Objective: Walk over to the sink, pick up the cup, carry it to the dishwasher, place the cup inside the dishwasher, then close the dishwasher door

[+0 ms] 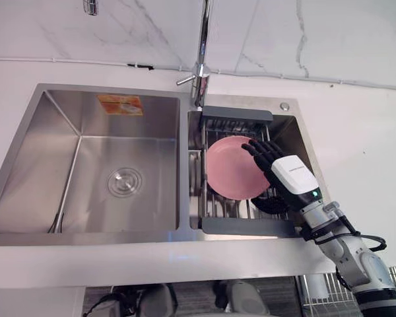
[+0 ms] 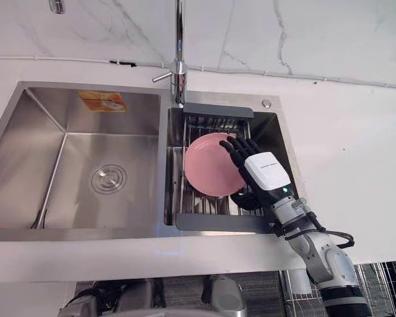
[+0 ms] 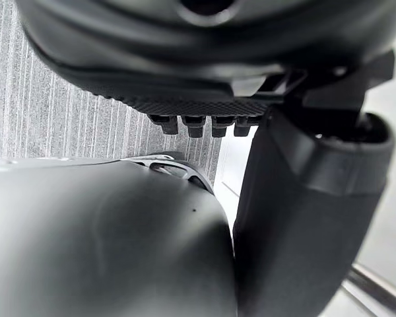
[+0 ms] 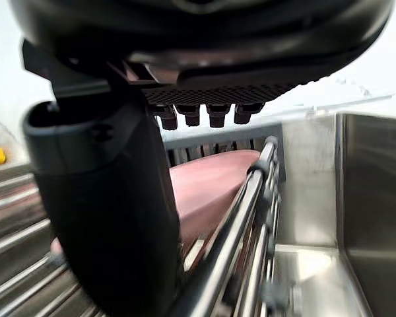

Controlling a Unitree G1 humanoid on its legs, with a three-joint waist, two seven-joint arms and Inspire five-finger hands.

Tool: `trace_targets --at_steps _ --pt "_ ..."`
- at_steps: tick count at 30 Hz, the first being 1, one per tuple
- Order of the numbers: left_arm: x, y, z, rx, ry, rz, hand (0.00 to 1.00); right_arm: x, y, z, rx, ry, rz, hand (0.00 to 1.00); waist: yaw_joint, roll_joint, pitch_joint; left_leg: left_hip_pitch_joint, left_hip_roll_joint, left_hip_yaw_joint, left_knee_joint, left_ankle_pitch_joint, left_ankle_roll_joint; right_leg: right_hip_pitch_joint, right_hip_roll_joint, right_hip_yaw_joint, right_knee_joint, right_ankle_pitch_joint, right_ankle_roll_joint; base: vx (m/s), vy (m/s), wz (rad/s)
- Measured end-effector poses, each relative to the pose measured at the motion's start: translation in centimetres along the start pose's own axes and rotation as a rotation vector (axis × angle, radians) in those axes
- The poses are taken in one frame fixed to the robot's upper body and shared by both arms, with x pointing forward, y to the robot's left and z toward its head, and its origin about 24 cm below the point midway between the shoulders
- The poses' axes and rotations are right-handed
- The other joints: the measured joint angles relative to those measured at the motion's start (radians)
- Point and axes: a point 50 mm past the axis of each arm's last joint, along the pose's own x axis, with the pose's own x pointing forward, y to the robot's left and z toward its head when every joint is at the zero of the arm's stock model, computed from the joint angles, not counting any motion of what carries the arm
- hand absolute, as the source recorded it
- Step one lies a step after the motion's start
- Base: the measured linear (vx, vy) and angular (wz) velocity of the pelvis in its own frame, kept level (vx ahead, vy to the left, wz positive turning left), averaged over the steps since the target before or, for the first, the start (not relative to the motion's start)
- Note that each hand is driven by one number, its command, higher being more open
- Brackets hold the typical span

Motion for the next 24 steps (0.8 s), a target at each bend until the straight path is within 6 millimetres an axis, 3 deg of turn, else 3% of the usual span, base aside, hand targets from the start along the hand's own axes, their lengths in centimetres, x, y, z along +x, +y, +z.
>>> trace_targets --at_steps 12,24 --pt "0.04 -0.54 -0.05 0.001 -0.004 -0.015 1.00 0.01 -0.12 0.02 -0.027 -0.031 -0.230 1.00 0.008 0.023 0.003 -0.004 0.000 -0.025 -0.024 0.034 -0.007 -0.001 -0.003 -0.021 0.002 0.006 -0.008 -0.05 -0.031 0.05" --pt "0.02 -0.76 0.06 0.005 -0.009 -0.025 1.00 0.48 -0.13 0.27 -0.023 -0.051 -0.332 1.00 0.022 0.031 -0.002 -0.013 -0.003 -0.039 -0.021 0.039 -0.005 -0.001 -0.007 -0.037 0.006 0.005 -0.010 -0.02 -0.008 0.03"
